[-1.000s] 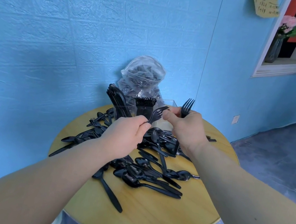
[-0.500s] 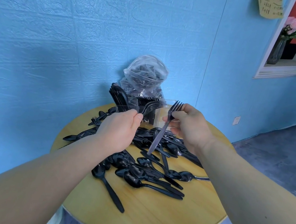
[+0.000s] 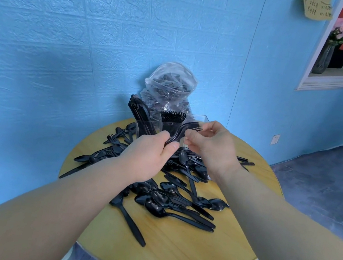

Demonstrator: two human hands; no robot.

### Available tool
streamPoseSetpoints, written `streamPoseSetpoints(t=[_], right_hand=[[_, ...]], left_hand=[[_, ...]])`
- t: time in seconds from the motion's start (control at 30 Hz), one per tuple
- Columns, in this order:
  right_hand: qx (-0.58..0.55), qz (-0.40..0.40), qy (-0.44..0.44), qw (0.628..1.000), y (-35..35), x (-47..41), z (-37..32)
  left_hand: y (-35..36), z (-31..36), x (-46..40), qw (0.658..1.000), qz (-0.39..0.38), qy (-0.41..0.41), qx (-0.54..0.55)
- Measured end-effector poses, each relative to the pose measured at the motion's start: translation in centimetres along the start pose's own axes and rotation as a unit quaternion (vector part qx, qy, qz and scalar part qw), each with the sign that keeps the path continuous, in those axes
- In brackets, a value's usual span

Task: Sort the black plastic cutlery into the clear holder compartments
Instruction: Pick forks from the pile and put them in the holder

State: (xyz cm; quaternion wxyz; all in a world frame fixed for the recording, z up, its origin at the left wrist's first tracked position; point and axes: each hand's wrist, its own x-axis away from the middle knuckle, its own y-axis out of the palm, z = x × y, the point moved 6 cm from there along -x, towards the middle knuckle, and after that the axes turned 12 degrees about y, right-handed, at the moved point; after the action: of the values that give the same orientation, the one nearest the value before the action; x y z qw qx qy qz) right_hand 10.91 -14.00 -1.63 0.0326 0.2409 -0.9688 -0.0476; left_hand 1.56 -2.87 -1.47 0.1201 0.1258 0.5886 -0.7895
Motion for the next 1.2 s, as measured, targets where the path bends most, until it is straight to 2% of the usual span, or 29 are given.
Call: streamPoseSetpoints(t=[0.07, 0.17, 0.3, 0.47, 0.5, 0.53, 0.57, 0.63, 0.67, 0.73, 0.83, 0.9, 1.0, 1.1, 1.2], right_hand=[[0.155, 0.047, -0.076, 0.984, -0.3, 0.2, -0.8], [0.314, 0.041, -0.196, 0.928, 0.3, 0.7, -1.5], [0.380, 0.067, -0.277, 0.880, 0.4, 1.0, -1.4], [0.436, 0.059, -0.289, 0.850, 1.0, 1.2, -1.0], [0.436, 0.054, -0.282, 0.853, 0.9, 1.2, -1.0], [0.417, 0.049, -0.256, 0.871, 0.6, 1.0, -0.9], [0.363, 0.039, -0.208, 0.908, 0.1, 0.7, -0.9], [0.175, 0.002, -0.090, 0.980, -0.5, 0.0, -0.5], [0.094, -0.007, -0.056, 0.994, -0.5, -0.1, -0.5], [0.028, -0.004, -0.052, 0.998, -0.5, -0.6, -1.0], [0.072, 0.066, -0.111, 0.989, -1.4, -1.9, -3.5], [0.149, 0.146, -0.186, 0.960, -2.5, -3.0, -6.2], [0.294, 0.214, -0.327, 0.872, -2.5, -4.3, -9.9], [0.412, 0.209, -0.396, 0.794, -0.8, -6.9, -10.7], [0.466, 0.165, -0.401, 0.771, 0.9, -10.0, -9.1]], left_hand=[[0.2, -0.1, 0.0, 1.000, -0.018, 0.004, -0.006], [0.1, -0.3, -0.1, 0.999, -0.027, 0.020, -0.043], [-0.8, -1.0, -0.3, 0.993, 0.016, 0.008, -0.120], [-0.7, -0.3, -0.3, 0.989, 0.032, 0.035, -0.138], [-0.6, -0.3, -0.2, 0.989, 0.032, 0.042, -0.135], [-0.6, -0.3, -0.1, 0.989, 0.032, 0.047, -0.134], [-0.5, -0.4, 0.0, 0.990, 0.035, 0.047, -0.132], [-0.8, -0.6, -0.1, 0.991, 0.061, 0.038, -0.109], [-1.0, -0.6, -0.3, 0.992, 0.078, 0.036, -0.092], [-1.4, -0.7, -1.3, 0.993, 0.096, 0.046, -0.058], [-2.3, -1.7, -3.0, 0.990, 0.114, 0.056, -0.054], [-2.8, -3.2, -4.2, 0.990, 0.118, 0.038, -0.069], [-2.3, -5.1, -6.0, 0.993, 0.084, 0.019, -0.084], [-0.9, -6.1, -7.8, 0.995, 0.048, 0.022, -0.088], [0.4, -7.0, -9.1, 0.996, 0.030, 0.011, -0.082]])
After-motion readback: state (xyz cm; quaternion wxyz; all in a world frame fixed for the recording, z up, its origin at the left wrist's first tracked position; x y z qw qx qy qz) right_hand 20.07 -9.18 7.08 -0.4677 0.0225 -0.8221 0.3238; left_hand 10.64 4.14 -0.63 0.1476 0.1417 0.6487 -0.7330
